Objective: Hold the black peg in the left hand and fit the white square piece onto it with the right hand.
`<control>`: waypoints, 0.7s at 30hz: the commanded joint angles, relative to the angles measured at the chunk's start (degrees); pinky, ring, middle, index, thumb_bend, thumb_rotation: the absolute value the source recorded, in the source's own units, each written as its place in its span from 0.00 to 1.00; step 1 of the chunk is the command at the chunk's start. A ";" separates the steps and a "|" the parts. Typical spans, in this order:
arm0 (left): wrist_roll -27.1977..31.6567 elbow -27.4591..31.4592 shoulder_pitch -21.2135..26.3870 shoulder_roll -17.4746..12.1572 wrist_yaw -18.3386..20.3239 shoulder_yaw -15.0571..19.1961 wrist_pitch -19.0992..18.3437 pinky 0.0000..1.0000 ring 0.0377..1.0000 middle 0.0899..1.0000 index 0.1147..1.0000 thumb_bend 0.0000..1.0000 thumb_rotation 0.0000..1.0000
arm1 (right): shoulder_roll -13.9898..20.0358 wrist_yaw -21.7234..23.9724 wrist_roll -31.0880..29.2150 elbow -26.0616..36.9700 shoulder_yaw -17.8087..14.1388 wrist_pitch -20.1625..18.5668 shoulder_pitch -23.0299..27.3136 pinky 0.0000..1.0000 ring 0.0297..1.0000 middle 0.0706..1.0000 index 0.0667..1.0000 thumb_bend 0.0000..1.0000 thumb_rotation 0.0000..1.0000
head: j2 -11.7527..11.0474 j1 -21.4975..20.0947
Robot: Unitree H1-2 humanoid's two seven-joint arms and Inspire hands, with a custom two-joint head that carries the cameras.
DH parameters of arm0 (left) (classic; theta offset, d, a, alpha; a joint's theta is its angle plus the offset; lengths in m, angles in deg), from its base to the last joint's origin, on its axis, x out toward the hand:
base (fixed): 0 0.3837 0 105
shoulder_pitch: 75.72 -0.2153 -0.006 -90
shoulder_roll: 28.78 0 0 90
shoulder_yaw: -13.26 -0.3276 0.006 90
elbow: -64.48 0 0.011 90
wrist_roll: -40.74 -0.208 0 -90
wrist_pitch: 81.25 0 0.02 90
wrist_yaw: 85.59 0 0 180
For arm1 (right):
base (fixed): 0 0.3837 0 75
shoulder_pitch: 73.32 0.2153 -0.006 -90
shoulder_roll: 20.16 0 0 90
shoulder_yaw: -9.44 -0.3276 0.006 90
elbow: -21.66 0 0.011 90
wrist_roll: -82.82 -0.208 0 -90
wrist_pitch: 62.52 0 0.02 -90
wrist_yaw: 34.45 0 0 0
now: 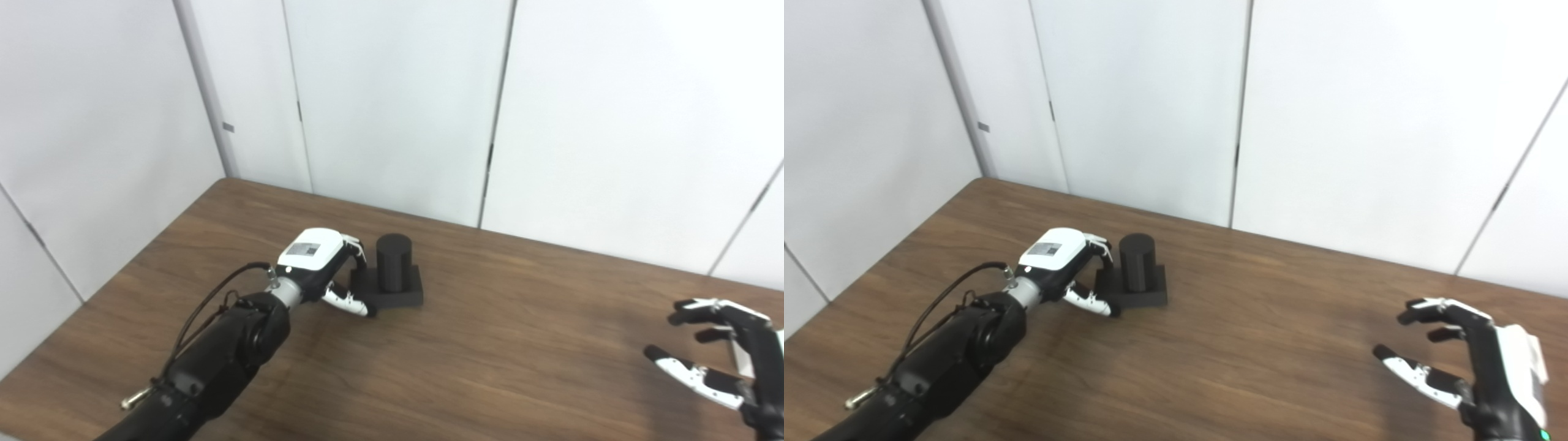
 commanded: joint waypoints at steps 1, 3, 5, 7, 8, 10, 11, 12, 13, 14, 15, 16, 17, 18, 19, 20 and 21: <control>-0.44 1.73 -0.53 -0.37 2.88 -2.37 3.45 0.88 0.88 0.83 0.43 0.52 0.07 | 0.61 -1.84 -0.39 -0.41 -0.08 3.84 1.65 0.54 0.63 0.63 0.45 0.50 0.11 | 0.27 -0.74; -0.46 2.40 -0.66 0.04 2.96 -3.39 5.16 0.88 0.88 0.82 0.42 0.52 0.07 | 0.70 -2.60 -0.48 -1.87 -0.13 5.54 1.70 0.53 0.63 0.63 0.45 0.50 0.11 | 0.43 -1.56; -0.73 3.35 -0.72 0.42 3.69 -4.75 6.74 0.88 0.88 0.82 0.42 0.52 0.07 | 0.64 -3.11 -0.41 -2.84 -0.17 6.47 1.71 0.54 0.63 0.63 0.45 0.50 0.11 | 0.66 -2.48; -1.31 4.20 -0.75 0.76 4.16 -6.03 7.96 0.88 0.87 0.83 0.42 0.52 0.07 | 0.61 -3.68 -0.24 -3.45 -0.07 7.22 1.74 0.53 0.62 0.63 0.45 0.50 0.11 | 0.84 -3.24; -1.75 4.54 -0.77 1.07 4.06 -6.77 8.72 0.87 0.87 0.83 0.42 0.52 0.07 | 0.66 -3.85 -0.06 -3.63 -0.04 7.35 1.76 0.53 0.62 0.63 0.45 0.50 0.11 | 0.97 -3.69; -2.16 4.96 -0.88 1.74 3.88 -7.88 9.96 0.87 0.86 0.82 0.42 0.52 0.07 | 0.66 -4.22 0.32 -3.97 0.01 7.72 1.82 0.53 0.62 0.63 0.45 0.50 0.12 | 1.31 -4.96; -2.21 5.04 -0.91 1.92 3.83 -8.22 10.33 0.87 0.86 0.82 0.42 0.52 0.07 | 0.61 -4.36 0.43 -4.07 0.02 7.89 1.85 0.52 0.62 0.63 0.45 0.50 0.12 | 1.35 -5.10; -2.59 5.62 -0.97 2.37 4.68 -8.96 10.02 0.86 0.86 0.82 0.42 0.52 0.07 | 0.56 -4.54 0.44 -4.25 0.00 8.12 1.87 0.52 0.62 0.63 0.45 0.50 0.12 | 1.49 -5.67; -2.95 6.25 -0.98 2.78 5.57 -9.72 9.78 0.87 0.86 0.82 0.42 0.52 0.07 | 0.53 -4.67 0.58 -4.36 0.02 8.18 1.89 0.52 0.61 0.63 0.45 0.50 0.12 | 1.63 -6.08; -3.18 6.69 -0.99 3.02 6.20 -10.20 9.59 0.86 0.86 0.81 0.43 0.52 0.07 | 0.51 -4.74 0.69 -4.42 0.04 8.17 1.91 0.52 0.62 0.63 0.45 0.50 0.12 | 1.68 -6.23; -3.44 7.13 -0.94 3.33 7.06 -10.83 9.52 0.86 0.87 0.81 0.43 0.52 0.07 | 0.42 -4.79 0.82 -4.36 0.07 7.99 1.96 0.52 0.62 0.63 0.45 0.50 0.12 | 1.94 -7.12; -3.55 7.36 -0.89 3.46 7.55 -11.15 9.53 0.86 0.87 0.82 0.43 0.52 0.07 | 0.34 -4.81 0.92 -4.29 0.12 7.82 2.00 0.52 0.62 0.63 0.45 0.50 0.12 | 1.99 -7.27; -3.71 7.43 -0.88 3.76 7.89 -11.60 9.54 0.85 0.86 0.81 0.43 0.52 0.07 | 0.34 -4.88 0.97 -4.31 0.16 7.85 2.05 0.53 0.62 0.63 0.45 0.50 0.12 | 2.07 -7.61; -4.18 7.53 -0.82 4.08 8.48 -12.27 9.40 0.85 0.86 0.82 0.43 0.52 0.07 | 0.31 -4.97 0.92 -4.41 0.21 7.90 2.12 0.53 0.62 0.63 0.45 0.50 0.12 | 2.29 -8.60; -4.47 7.57 -0.78 4.26 8.83 -12.67 9.29 0.85 0.85 0.82 0.43 0.52 0.07 | 0.30 -5.04 0.89 -4.48 0.27 7.94 2.18 0.53 0.62 0.64 0.45 0.50 0.12 | 2.42 -9.35; -4.91 7.58 -0.71 4.40 9.35 -13.17 9.12 0.84 0.84 0.81 0.43 0.52 0.07 | 0.26 -5.15 0.85 -4.57 0.32 8.02 2.26 0.53 0.62 0.64 0.45 0.50 0.12 | 2.50 -9.90; -6.02 7.63 -0.52 4.45 10.12 -13.94 8.81 0.84 0.85 0.82 0.43 0.52 0.07 | 0.20 -5.33 0.84 -4.74 0.41 8.25 2.38 0.53 0.62 0.64 0.45 0.50 0.12 | 2.65 -11.04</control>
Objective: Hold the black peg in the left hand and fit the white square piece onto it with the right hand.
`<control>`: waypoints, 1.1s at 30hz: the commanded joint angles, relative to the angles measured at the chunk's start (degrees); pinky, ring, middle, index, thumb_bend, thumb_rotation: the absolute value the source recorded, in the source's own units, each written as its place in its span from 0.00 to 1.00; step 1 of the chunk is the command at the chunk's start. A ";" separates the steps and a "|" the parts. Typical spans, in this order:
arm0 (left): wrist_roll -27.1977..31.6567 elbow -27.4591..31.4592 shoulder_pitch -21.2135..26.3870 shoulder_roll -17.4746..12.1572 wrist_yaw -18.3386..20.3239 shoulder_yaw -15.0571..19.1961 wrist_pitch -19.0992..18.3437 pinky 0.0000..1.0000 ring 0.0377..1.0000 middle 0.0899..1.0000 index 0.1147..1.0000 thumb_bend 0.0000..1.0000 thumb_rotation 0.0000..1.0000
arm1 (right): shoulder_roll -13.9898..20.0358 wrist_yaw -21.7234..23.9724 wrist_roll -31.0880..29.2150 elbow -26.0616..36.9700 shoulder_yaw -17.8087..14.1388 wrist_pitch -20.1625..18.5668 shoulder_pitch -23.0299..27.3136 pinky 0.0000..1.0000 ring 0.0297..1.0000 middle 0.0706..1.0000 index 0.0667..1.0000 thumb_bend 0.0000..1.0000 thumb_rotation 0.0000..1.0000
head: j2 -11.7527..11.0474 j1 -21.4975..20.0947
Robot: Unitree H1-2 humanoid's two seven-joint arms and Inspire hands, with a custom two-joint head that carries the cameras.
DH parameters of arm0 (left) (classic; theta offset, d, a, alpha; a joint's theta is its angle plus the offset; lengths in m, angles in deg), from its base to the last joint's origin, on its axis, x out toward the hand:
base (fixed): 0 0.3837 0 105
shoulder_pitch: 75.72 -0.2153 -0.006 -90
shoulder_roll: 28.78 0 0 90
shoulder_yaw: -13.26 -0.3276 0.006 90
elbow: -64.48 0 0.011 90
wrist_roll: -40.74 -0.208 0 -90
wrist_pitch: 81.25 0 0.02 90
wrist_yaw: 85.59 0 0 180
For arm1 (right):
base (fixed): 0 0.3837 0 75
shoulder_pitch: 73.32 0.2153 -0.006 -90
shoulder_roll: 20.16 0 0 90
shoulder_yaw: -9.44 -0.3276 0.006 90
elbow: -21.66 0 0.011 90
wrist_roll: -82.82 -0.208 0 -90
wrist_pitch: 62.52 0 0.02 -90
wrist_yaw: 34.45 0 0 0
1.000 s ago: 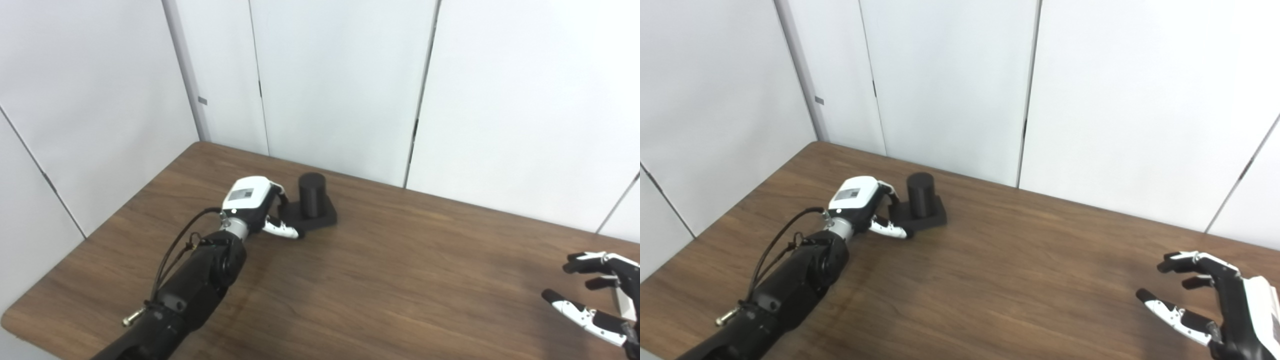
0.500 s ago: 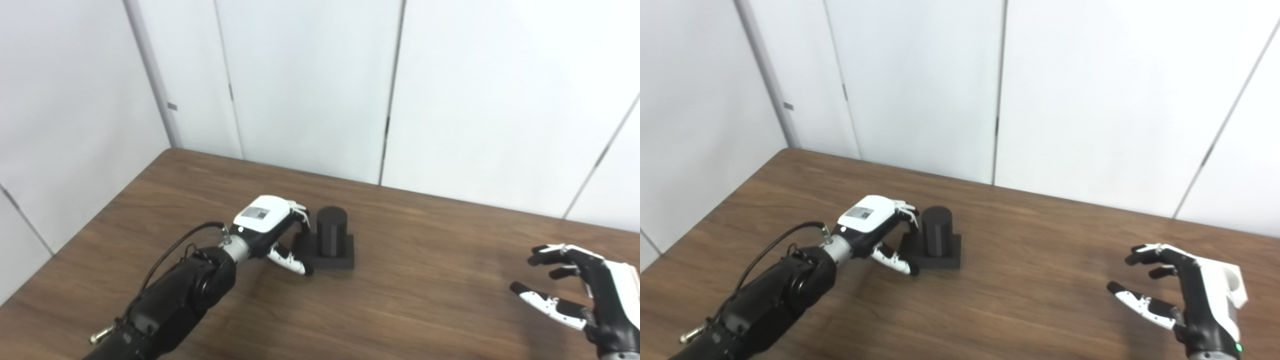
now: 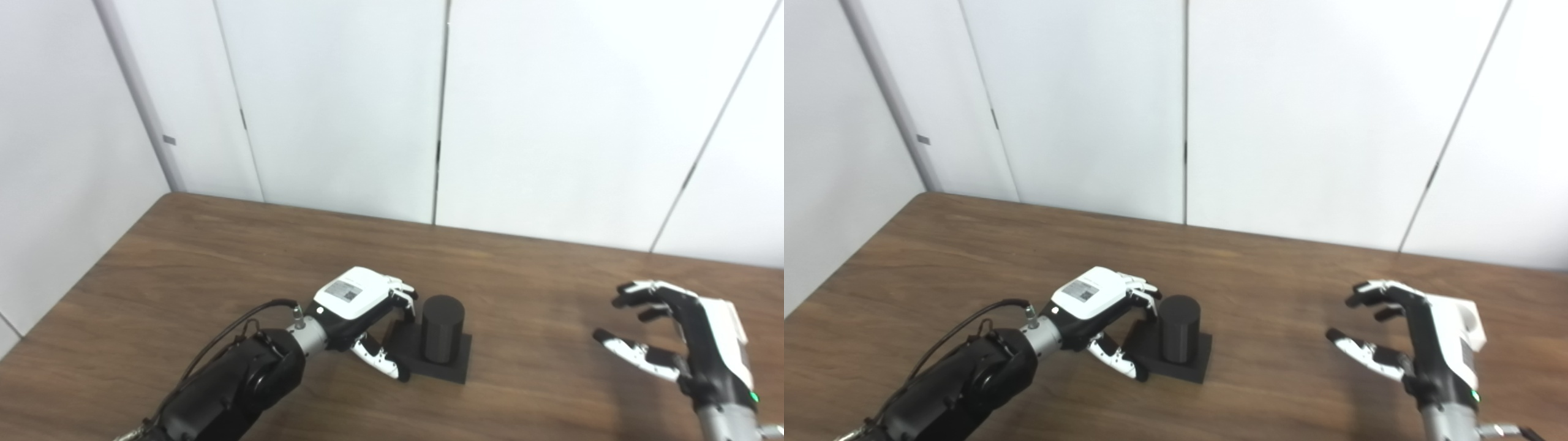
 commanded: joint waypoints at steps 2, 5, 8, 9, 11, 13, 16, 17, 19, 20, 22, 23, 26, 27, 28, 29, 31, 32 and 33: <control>-6.26 -0.65 -1.10 0.45 5.75 -5.04 0.34 0.84 0.85 0.82 0.43 0.52 0.07 | 0.06 -1.50 0.28 0.43 0.26 2.67 2.50 0.53 0.62 0.63 0.45 0.50 0.12 | 0.20 -1.67; -9.75 -0.95 -1.25 0.63 6.01 -6.86 -0.14 0.85 0.85 0.81 0.43 0.52 0.07 | 0.01 -1.22 0.57 1.38 0.41 1.81 2.59 0.52 0.60 0.63 0.45 0.50 0.12 | 0.51 -5.10; -12.08 -1.05 -1.34 0.63 7.30 -8.17 -1.00 0.86 0.84 0.82 0.43 0.52 0.08 | 1.60 0.65 0.57 3.61 -0.04 0.30 2.52 0.53 0.62 0.65 0.46 0.50 0.13 | 0.57 -8.38; -12.59 -1.19 -1.30 0.52 7.59 -8.59 -1.16 0.86 0.84 0.83 0.43 0.52 0.08 | 2.74 1.57 0.39 4.09 -0.29 0.24 2.72 0.54 0.63 0.65 0.46 0.50 0.13 | 0.68 -9.45; -13.13 -1.66 -1.40 0.41 7.10 -9.03 -1.21 0.85 0.84 0.83 0.43 0.52 0.08 | 6.04 4.62 -0.75 5.11 -1.11 -0.13 3.40 0.55 0.64 0.66 0.46 0.51 0.13 | 0.53 -10.30; -13.38 -2.19 -1.59 0.39 6.23 -9.08 -1.13 0.84 0.83 0.82 0.43 0.52 0.08 | 9.41 7.53 -1.83 6.04 -2.00 -0.69 4.10 0.57 0.64 0.67 0.46 0.51 0.13 | 0.25 -11.62; -13.77 -2.55 -1.71 0.07 5.98 -9.08 -1.02 0.84 0.83 0.82 0.43 0.52 0.08 | 13.34 11.19 -0.56 7.31 -2.22 -2.85 5.18 0.57 0.66 0.70 0.46 0.51 0.13 | -0.65 -14.57; -13.72 -2.47 -1.73 -0.19 6.05 -9.01 -0.90 0.84 0.83 0.82 0.43 0.52 0.08 | 15.22 12.82 0.69 7.84 -2.02 -4.06 5.70 0.58 0.67 0.71 0.46 0.51 0.13 | -0.86 -15.20; -13.61 -2.34 -1.86 -0.69 6.02 -8.80 -0.63 0.84 0.83 0.82 0.43 0.52 0.08 | 18.53 16.11 3.49 8.90 -1.47 -6.68 6.74 0.58 0.70 0.74 0.57 0.63 0.11 | -1.48 -17.42; -13.77 -2.25 -1.95 -0.90 5.99 -8.75 -0.59 0.84 0.83 0.83 0.43 0.52 0.08 | 20.15 17.81 4.91 9.34 -1.17 -7.84 7.33 0.59 0.72 0.76 0.65 0.71 0.11 | -1.69 -18.27; -13.28 -2.38 -2.32 -1.33 5.35 -8.36 -0.20 0.84 0.82 0.82 0.43 0.52 0.08 | 23.30 21.84 8.86 10.16 -0.25 -10.67 9.08 0.61 0.75 0.79 0.71 0.78 0.12 | -2.80 -21.65; -12.91 -2.47 -2.51 -1.51 5.12 -8.15 -0.08 0.85 0.82 0.82 0.43 0.52 0.08 | 24.39 23.49 10.55 10.31 0.21 -11.72 9.94 0.62 0.76 0.80 0.73 0.81 0.12 | -3.22 -22.81; -12.60 -2.16 -2.67 -2.01 6.10 -8.06 -0.36 0.86 0.83 0.83 0.43 0.52 0.07 | 27.05 27.92 15.16 9.24 2.07 -14.15 12.73 0.64 0.80 0.83 0.76 0.85 0.12 | -4.32 -25.01; -12.71 -2.38 -2.72 -2.19 5.63 -8.07 -0.09 0.85 0.83 0.82 0.43 0.52 0.07 | 27.71 29.37 16.79 8.70 2.93 -14.85 13.62 0.66 0.81 0.84 0.76 0.86 0.13 | -5.03 -26.31; -12.88 -2.68 -2.76 -2.39 4.94 -8.10 0.29 0.84 0.82 0.82 0.43 0.52 0.07 | 28.13 30.67 18.43 8.24 3.77 -15.54 14.39 0.68 0.82 0.86 0.77 0.87 0.13 | -5.42 -27.02; -13.11 -2.91 -2.78 -2.56 4.35 -8.16 0.62 0.83 0.82 0.81 0.43 0.52 0.07 | 28.51 31.92 19.97 7.69 4.53 -16.02 15.14 0.70 0.83 0.87 0.78 0.87 0.14 | -5.51 -27.21; -13.16 -3.45 -2.91 -2.87 2.88 -8.11 1.42 0.81 0.81 0.81 0.43 0.52 0.07 | 29.02 34.18 22.22 6.18 5.82 -16.72 16.83 0.74 0.86 0.89 0.80 0.89 0.15 | -6.15 -28.36; -13.05 -3.72 -3.03 -2.98 1.87 -7.98 1.89 0.80 0.81 0.80 0.43 0.52 0.07 | 29.17 35.15 22.94 5.39 6.25 -16.99 17.62 0.76 0.87 0.89 0.81 0.89 0.15 | -6.28 -28.56; -12.85 -3.89 -3.16 -3.11 1.26 -7.82 2.22 0.78 0.80 0.79 0.43 0.52 0.07 | 29.24 35.93 23.48 4.56 6.64 -17.18 18.40 0.79 0.88 0.90 0.81 0.90 0.15 | -6.52 -28.85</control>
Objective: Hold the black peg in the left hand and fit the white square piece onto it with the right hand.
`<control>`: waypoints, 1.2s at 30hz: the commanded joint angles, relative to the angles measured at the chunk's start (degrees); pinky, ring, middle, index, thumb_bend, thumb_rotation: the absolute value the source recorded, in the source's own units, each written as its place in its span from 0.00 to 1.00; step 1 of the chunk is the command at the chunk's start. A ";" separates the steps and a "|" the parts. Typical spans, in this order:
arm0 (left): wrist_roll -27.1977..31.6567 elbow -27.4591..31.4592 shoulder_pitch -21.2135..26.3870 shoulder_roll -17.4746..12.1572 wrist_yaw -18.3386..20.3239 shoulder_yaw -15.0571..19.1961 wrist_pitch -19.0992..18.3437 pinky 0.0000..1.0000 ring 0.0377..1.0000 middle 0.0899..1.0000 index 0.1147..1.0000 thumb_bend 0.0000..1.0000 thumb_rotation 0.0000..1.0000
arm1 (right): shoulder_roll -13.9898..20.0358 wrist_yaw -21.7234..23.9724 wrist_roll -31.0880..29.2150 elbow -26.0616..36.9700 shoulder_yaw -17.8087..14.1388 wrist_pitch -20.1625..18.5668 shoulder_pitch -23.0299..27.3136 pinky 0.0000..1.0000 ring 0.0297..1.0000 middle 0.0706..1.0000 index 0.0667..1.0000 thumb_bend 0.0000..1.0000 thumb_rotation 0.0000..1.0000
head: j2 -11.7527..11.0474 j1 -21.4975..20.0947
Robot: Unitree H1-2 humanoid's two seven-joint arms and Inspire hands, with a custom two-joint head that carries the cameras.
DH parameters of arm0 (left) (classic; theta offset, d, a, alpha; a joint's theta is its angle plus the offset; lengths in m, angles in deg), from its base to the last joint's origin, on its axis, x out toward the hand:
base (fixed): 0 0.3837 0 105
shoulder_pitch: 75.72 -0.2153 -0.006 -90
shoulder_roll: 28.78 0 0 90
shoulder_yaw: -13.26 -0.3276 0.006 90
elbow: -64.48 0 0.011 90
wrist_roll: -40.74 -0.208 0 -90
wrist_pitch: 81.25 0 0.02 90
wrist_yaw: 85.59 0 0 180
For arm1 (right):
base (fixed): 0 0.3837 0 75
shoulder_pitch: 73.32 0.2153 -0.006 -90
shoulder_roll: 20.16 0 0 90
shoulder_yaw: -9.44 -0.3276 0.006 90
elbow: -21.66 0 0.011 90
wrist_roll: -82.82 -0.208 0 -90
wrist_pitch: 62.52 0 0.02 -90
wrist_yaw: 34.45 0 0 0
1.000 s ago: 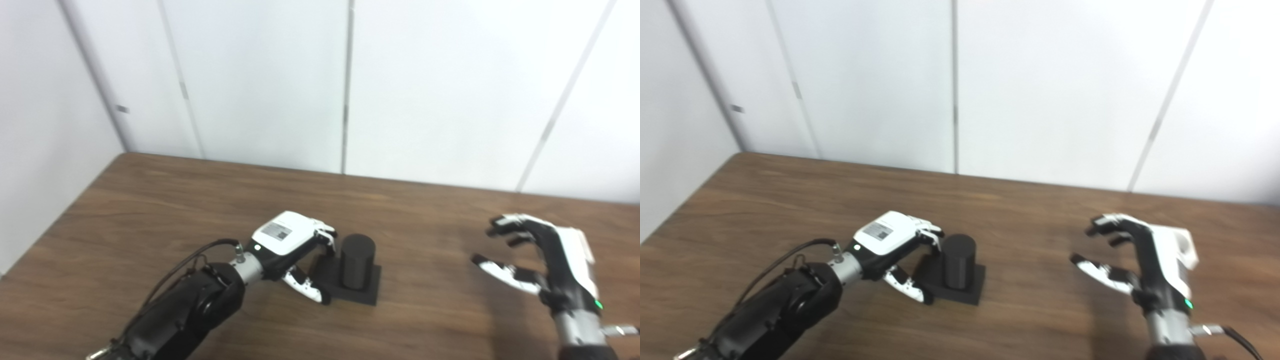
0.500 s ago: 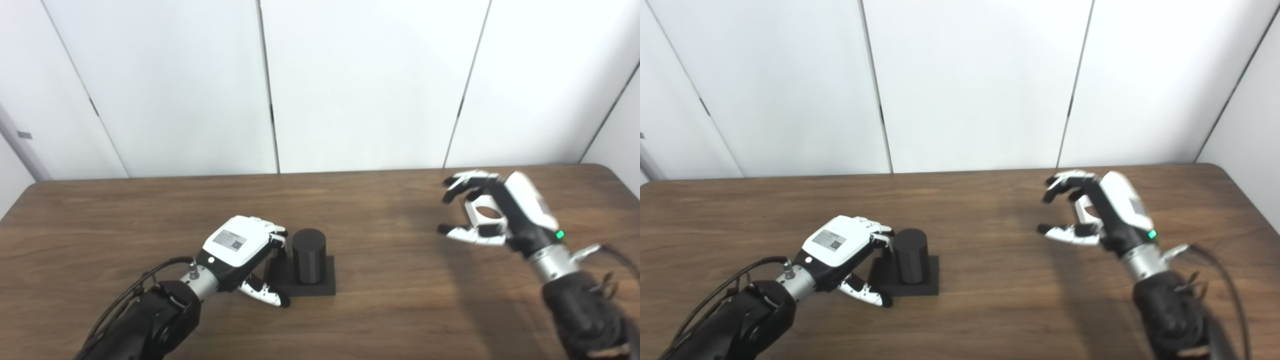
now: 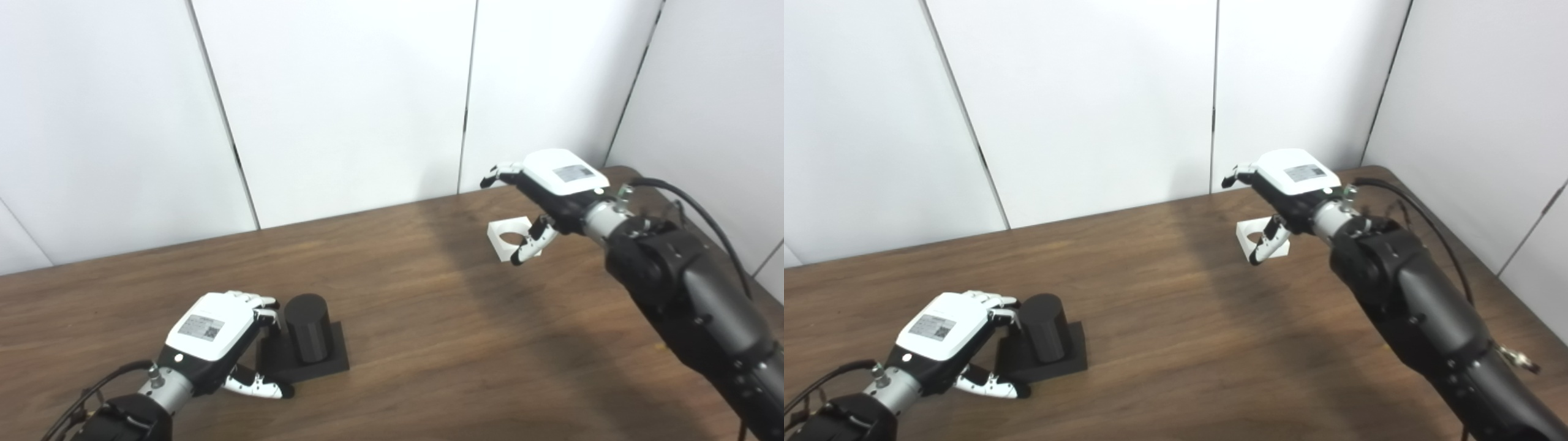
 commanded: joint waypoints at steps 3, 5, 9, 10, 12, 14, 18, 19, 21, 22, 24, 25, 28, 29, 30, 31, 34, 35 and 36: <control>-2.85 -4.57 -4.77 -2.42 3.30 -3.19 2.55 0.79 0.80 0.79 0.43 0.52 0.07 | 1.88 1.74 3.33 -3.27 0.74 -0.89 5.16 0.83 0.90 0.92 0.83 0.92 0.16 | -0.43 -0.63; -2.58 -4.83 -4.84 -2.55 3.31 -3.23 2.71 0.80 0.81 0.79 0.43 0.52 0.07 | 1.75 2.62 4.01 -5.33 1.33 -0.90 6.42 0.85 0.92 0.93 0.84 0.92 0.16 | -0.53 -0.77; -2.94 -5.30 -4.85 -2.89 3.00 -3.68 3.01 0.82 0.82 0.80 0.43 0.52 0.07 | 1.36 4.52 5.88 -9.63 3.22 -1.15 9.01 0.90 0.95 0.96 0.89 0.92 0.16 | -0.60 -1.31; -3.05 -5.34 -4.85 -2.94 3.04 -3.76 3.01 0.82 0.82 0.81 0.43 0.52 0.07 | 1.23 4.75 6.42 -10.78 3.77 -1.04 9.68 0.90 0.95 0.96 0.89 0.92 0.15 | -0.58 -1.38; -3.09 -5.42 -4.86 -3.02 2.85 -3.76 3.23 0.82 0.82 0.81 0.43 0.52 0.07 | 1.03 4.81 6.93 -12.37 4.45 -0.75 10.58 0.89 0.94 0.96 0.89 0.93 0.15 | -0.46 -1.57; -3.06 -5.54 -4.93 -3.10 2.30 -3.65 3.61 0.82 0.82 0.81 0.43 0.52 0.07 | 0.80 4.91 7.24 -14.46 5.32 -0.56 11.75 0.88 0.94 0.95 0.89 0.95 0.14 | -0.45 -1.72; -2.91 -5.58 -5.11 -3.20 1.94 -3.44 3.80 0.82 0.82 0.80 0.43 0.52 0.07 | 0.15 4.06 7.75 -18.45 6.83 -0.26 13.76 0.87 0.93 0.94 0.87 0.96 0.14 | -0.50 -1.86; -2.77 -5.66 -5.12 -3.23 1.88 -3.41 3.92 0.82 0.82 0.81 0.43 0.52 0.07 | -0.01 3.70 7.77 -19.42 7.10 -0.20 14.16 0.86 0.93 0.94 0.86 0.96 0.14 | -0.50 -1.86; -2.37 -5.57 -5.15 -3.27 2.01 -3.28 3.96 0.83 0.82 0.81 0.43 0.52 0.07 | -0.19 2.97 7.73 -21.12 7.59 0.09 14.75 0.84 0.91 0.93 0.85 0.95 0.14 | -0.50 -1.86; -2.20 -5.56 -5.17 -3.27 1.94 -3.20 4.00 0.83 0.82 0.80 0.43 0.52 0.07 | -0.26 2.61 7.74 -21.83 7.79 0.22 14.95 0.84 0.91 0.93 0.84 0.95 0.14 | -0.50 -1.86; -1.98 -5.59 -5.25 -3.34 1.69 -3.08 4.10 0.83 0.82 0.80 0.43 0.52 0.07 | -0.35 1.97 7.42 -23.03 8.10 0.51 15.17 0.83 0.90 0.93 0.84 0.96 0.15 | -0.38 -1.49; -1.92 -5.61 -5.30 -3.38 1.52 -3.05 4.18 0.83 0.82 0.80 0.43 0.52 0.07 | -0.35 1.80 7.32 -23.35 8.23 0.56 15.21 0.83 0.90 0.92 0.83 0.96 0.15 | -0.38 -1.49; -1.66 -5.77 -5.33 -3.53 1.01 -2.96 4.55 0.82 0.82 0.80 0.43 0.52 0.07 | -0.61 1.23 6.89 -25.13 8.59 0.48 15.48 0.83 0.90 0.91 0.81 0.95 0.15 | -0.22 -1.50; -1.66 -5.68 -5.31 -3.61 1.16 -2.98 4.52 0.82 0.82 0.80 0.43 0.52 0.07 | -0.71 0.90 6.78 -25.76 8.71 0.54 15.52 0.83 0.90 0.91 0.81 0.95 0.15 | -0.14 -1.50; -1.69 -5.46 -5.31 -3.68 1.64 -3.00 4.25 0.82 0.82 0.80 0.43 0.52 0.07 | -0.83 0.41 6.65 -26.49 8.83 0.70 15.52 0.84 0.89 0.91 0.80 0.95 0.15 | -0.07 -1.45; -1.71 -5.27 -5.32 -3.74 1.99 -3.01 4.04 0.82 0.83 0.80 0.43 0.52 0.07 | -0.90 0.06 6.55 -26.95 8.92 0.81 15.51 0.84 0.89 0.90 0.79 0.96 0.14 | -0.03 -1.42; -1.85 -4.54 -5.44 -3.89 2.68 -3.01 3.49 0.83 0.83 0.81 0.43 0.52 0.07 | -0.95 -0.53 6.53 -28.31 9.51 0.96 15.48 0.84 0.89 0.90 0.79 0.95 0.15 | 0.12 -1.38; -1.75 -4.27 -5.50 -3.95 2.90 -2.98 3.41 0.83 0.83 0.81 0.43 0.52 0.07 | -0.93 -0.78 6.53 -28.74 9.73 1.01 15.38 0.85 0.89 0.90 0.79 0.95 0.15 | 0.24 -1.46; -1.67 -4.10 -5.54 -3.99 3.04 -2.96 3.37 0.83 0.83 0.81 0.43 0.52 0.07 | -0.90 -0.96 6.48 -28.99 9.91 1.01 15.33 0.84 0.89 0.89 0.78 0.95 0.15 | 0.24 -1.46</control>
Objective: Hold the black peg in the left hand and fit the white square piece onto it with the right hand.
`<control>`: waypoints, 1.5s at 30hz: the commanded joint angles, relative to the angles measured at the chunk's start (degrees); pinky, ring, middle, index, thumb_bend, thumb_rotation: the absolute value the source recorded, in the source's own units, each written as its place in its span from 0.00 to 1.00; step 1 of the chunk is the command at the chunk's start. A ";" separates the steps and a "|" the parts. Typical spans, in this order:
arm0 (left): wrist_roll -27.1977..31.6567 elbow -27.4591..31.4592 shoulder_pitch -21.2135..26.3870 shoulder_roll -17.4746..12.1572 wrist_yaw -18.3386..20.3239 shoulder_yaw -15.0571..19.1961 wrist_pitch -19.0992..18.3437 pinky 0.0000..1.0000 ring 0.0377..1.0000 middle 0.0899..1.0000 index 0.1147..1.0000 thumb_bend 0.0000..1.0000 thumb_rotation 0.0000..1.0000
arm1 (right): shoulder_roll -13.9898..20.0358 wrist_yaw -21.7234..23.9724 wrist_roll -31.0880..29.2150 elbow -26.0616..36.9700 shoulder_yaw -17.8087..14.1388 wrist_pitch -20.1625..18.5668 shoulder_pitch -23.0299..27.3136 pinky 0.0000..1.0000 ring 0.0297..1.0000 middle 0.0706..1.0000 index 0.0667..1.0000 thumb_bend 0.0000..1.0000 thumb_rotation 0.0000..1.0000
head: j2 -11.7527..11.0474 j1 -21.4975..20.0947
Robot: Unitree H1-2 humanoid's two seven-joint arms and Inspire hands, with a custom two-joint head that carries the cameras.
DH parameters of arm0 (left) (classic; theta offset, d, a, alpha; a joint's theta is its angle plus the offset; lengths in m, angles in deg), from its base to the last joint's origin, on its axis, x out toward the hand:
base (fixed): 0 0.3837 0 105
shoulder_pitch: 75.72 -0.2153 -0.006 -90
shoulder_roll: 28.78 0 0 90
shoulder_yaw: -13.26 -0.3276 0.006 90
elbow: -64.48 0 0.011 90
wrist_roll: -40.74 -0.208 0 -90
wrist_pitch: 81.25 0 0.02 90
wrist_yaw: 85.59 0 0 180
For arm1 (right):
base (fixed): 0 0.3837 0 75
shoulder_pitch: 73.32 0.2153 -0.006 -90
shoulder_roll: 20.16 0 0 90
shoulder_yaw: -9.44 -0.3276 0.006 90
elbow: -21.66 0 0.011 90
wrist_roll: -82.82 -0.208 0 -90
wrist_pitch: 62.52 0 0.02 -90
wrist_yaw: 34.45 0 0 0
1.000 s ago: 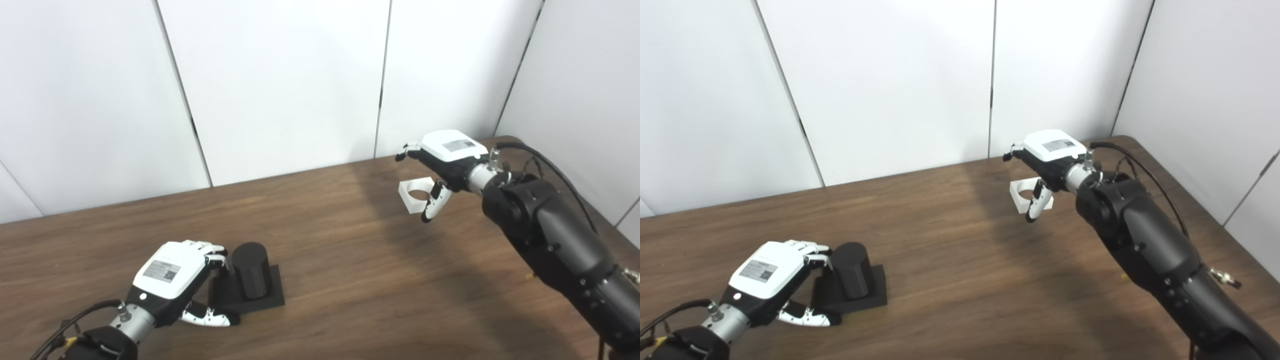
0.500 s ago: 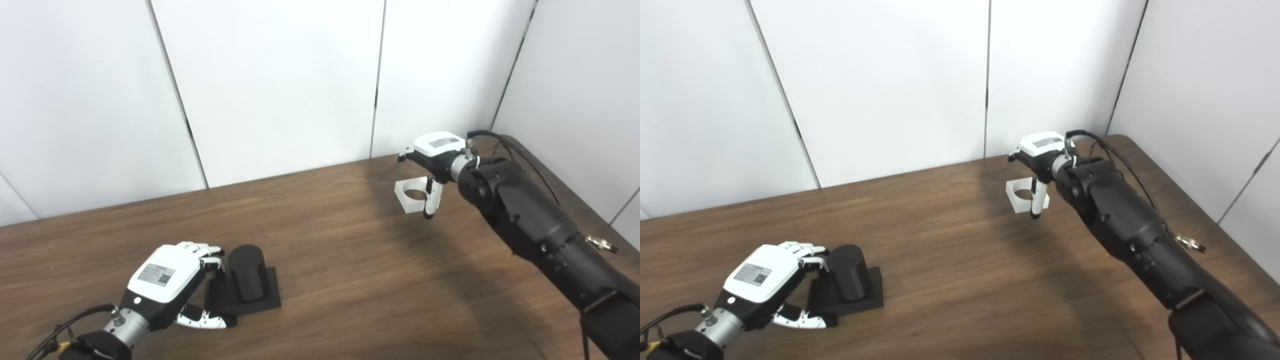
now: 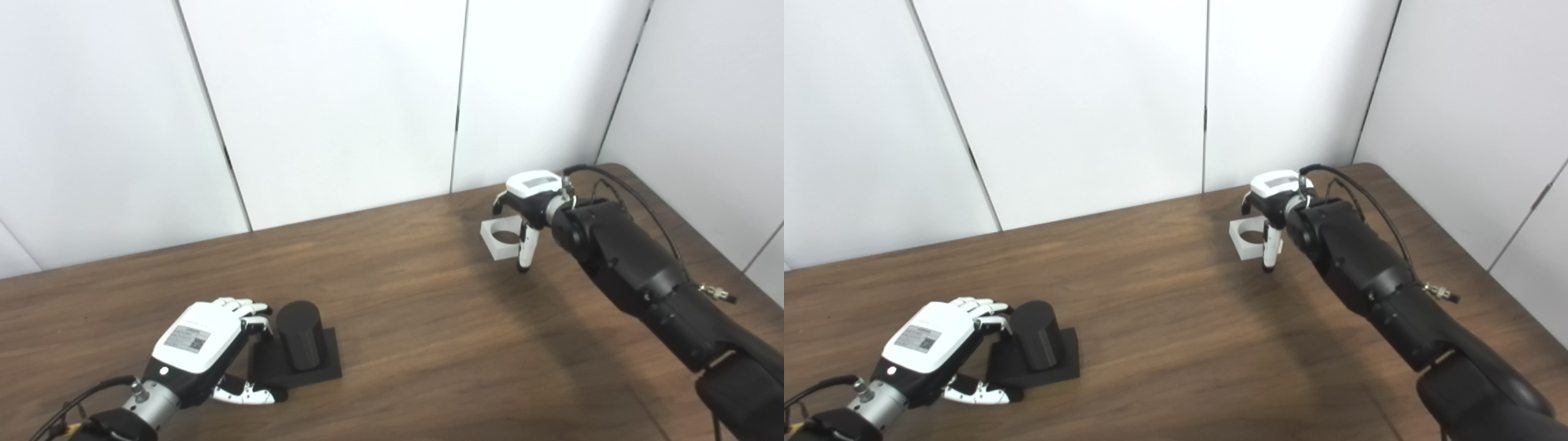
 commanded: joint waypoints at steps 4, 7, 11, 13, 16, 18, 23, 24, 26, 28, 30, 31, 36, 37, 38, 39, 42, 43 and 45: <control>-3.23 -1.91 -4.79 -2.74 6.95 -2.96 0.59 0.83 0.82 0.81 0.43 0.52 0.07 | 1.38 -2.50 0.15 -1.10 0.13 0.40 3.01 0.84 0.89 0.89 0.78 0.93 0.16 | 0.31 -0.10; -2.82 -1.53 -5.03 -2.81 6.65 -2.70 0.87 0.82 0.81 0.80 0.43 0.52 0.07 | 1.53 -2.81 0.27 -1.98 0.71 0.47 2.94 0.83 0.89 0.88 0.78 0.93 0.17 | 0.64 -0.04; -2.42 -1.51 -5.25 -2.78 6.55 -2.46 1.03 0.81 0.81 0.80 0.43 0.52 0.07 | 1.76 -3.59 0.10 -3.21 1.30 0.69 2.51 0.82 0.88 0.88 0.76 0.92 0.19 | 0.73 0.03; -2.34 -1.32 -5.30 -2.77 6.67 -2.39 1.01 0.82 0.81 0.80 0.43 0.52 0.07 | 1.72 -3.97 0.12 -3.81 1.54 0.41 2.37 0.82 0.87 0.86 0.73 0.92 0.19 | 0.73 0.03; -2.29 -0.53 -5.49 -2.86 7.38 -2.30 0.68 0.81 0.81 0.80 0.43 0.52 0.07 | 1.57 -4.04 0.07 -4.63 1.69 -0.30 2.28 0.83 0.86 0.84 0.63 0.87 0.20 | 1.00 0.37; -2.36 -0.02 -5.54 -2.92 7.89 -2.25 0.50 0.81 0.81 0.80 0.43 0.52 0.07 | 1.61 -3.93 -0.56 -4.75 1.47 -0.33 2.20 0.83 0.84 0.83 0.57 0.84 0.20 | 1.32 0.58; -2.35 0.64 -5.75 -2.80 8.46 -1.87 0.13 0.80 0.80 0.79 0.43 0.52 0.07 | 2.17 -2.27 -1.00 -4.20 1.94 -0.89 2.34 0.85 0.81 0.73 0.46 0.53 0.14 | 1.43 0.73; -2.31 0.65 -5.78 -2.75 8.40 -1.79 0.19 0.81 0.80 0.80 0.43 0.52 0.07 | 2.24 -1.70 -1.09 -4.09 1.98 -1.16 2.44 0.85 0.81 0.73 0.46 0.52 0.14 | 1.65 0.78; -2.32 0.79 -5.77 -2.66 8.84 -1.73 0.07 0.80 0.80 0.80 0.43 0.52 0.07 | 2.31 -0.95 -1.28 -3.89 1.90 -1.56 2.55 0.85 0.81 0.74 0.57 0.66 0.17 | 1.79 0.84; -2.68 0.94 -5.72 -2.62 9.07 -1.81 0.10 0.80 0.80 0.80 0.43 0.52 0.07 | 2.53 -0.91 -1.51 -3.40 1.72 -1.25 2.40 0.85 0.81 0.74 0.60 0.74 0.20 | 1.91 1.22; -2.78 1.07 -5.72 -2.51 9.32 -1.82 -0.02 0.80 0.80 0.80 0.43 0.52 0.07 | 2.67 -1.56 -1.86 -3.00 1.37 -0.67 2.13 0.83 0.80 0.73 0.63 0.77 0.21 | 1.98 1.45; -2.75 1.00 -5.73 -2.41 9.26 -1.81 -0.01 0.80 0.80 0.80 0.43 0.52 0.07 | 2.69 -2.14 -2.21 -2.79 1.04 -0.38 1.92 0.84 0.80 0.74 0.61 0.77 0.21 | 2.06 1.76; -2.99 0.90 -6.15 -1.96 7.58 -1.70 0.50 0.77 0.80 0.79 0.43 0.52 0.07 | 2.96 -5.76 -4.58 -1.33 -0.35 1.56 0.89 0.84 0.82 0.78 0.54 0.76 0.17 | 2.57 2.97; -3.12 0.91 -6.19 -1.90 7.31 -1.74 0.66 0.76 0.79 0.78 0.43 0.52 0.07 | 2.90 -7.15 -5.52 -0.86 -0.97 2.35 0.53 0.84 0.82 0.77 0.49 0.64 0.16 | 2.71 3.57; -3.24 0.89 -6.21 -1.86 7.07 -1.77 0.77 0.75 0.79 0.78 0.43 0.52 0.07 | 2.72 -8.57 -6.53 -0.37 -1.72 3.15 0.14 0.84 0.82 0.76 0.46 0.57 0.15 | 2.71 3.57; -3.25 0.99 -6.22 -1.80 7.20 -1.79 0.67 0.75 0.79 0.78 0.43 0.52 0.07 | 2.64 -9.45 -7.18 0.18 -2.25 3.66 -0.17 0.85 0.82 0.75 0.45 0.55 0.14 | 3.06 4.40; -2.85 1.01 -6.16 -1.57 7.65 -1.76 0.51 0.76 0.80 0.79 0.43 0.52 0.07 | 2.73 -9.41 -8.04 3.51 -2.89 3.81 -0.83 0.91 0.84 0.75 0.44 0.52 0.13 | 3.52 6.19; -2.82 0.97 -6.13 -1.43 7.69 -1.76 0.47 0.76 0.80 0.79 0.43 0.52 0.07 | 2.88 -9.30 -8.27 4.80 -2.98 4.07 -1.01 0.93 0.85 0.75 0.44 0.52 0.13 | 3.89 7.55; -2.96 0.82 -6.02 -1.17 7.72 -1.83 0.40 0.76 0.80 0.79 0.43 0.52 0.07 | 3.20 -8.98 -8.47 7.19 -3.02 4.53 -1.27 0.92 0.84 0.76 0.44 0.52 0.13 | 4.25 8.94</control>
